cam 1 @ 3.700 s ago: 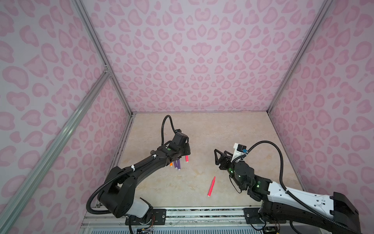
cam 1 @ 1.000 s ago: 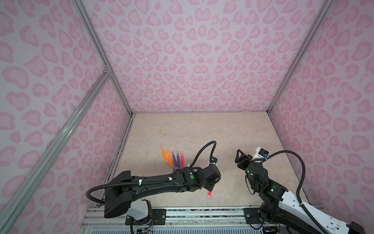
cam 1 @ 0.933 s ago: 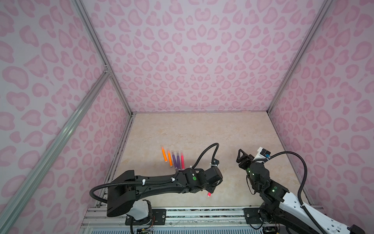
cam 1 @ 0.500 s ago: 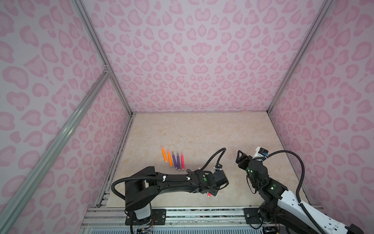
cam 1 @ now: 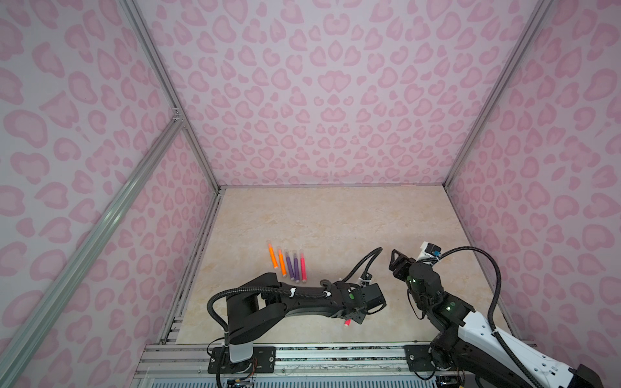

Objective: Insert pens into pen caps
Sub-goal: Pick up the pen from the bottom-center of the table.

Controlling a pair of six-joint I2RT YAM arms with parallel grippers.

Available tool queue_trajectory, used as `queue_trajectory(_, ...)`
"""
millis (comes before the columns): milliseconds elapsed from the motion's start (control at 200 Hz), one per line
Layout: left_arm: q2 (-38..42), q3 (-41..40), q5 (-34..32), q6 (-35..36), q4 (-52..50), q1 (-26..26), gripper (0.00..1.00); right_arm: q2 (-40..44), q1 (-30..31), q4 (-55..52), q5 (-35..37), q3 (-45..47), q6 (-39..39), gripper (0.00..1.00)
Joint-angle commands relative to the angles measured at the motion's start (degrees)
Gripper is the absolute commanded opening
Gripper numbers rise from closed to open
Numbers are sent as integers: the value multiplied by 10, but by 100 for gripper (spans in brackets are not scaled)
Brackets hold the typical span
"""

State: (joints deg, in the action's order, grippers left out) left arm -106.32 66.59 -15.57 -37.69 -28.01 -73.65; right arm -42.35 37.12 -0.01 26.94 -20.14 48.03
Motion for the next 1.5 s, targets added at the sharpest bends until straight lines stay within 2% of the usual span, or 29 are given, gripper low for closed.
queue_trajectory(0, -10, 14, -20, -7, -22, 2, 48, 0, 1, 6, 1, -1, 3, 75)
queue_trajectory(315, -32, 42, -17, -9, -56, 8, 42, 0, -1, 8, 1, 1, 3, 75)
queue_trajectory(1495, -70, 66, 23, -25, -85, 9, 37, 4, -4, 6, 0, 3, 4, 75)
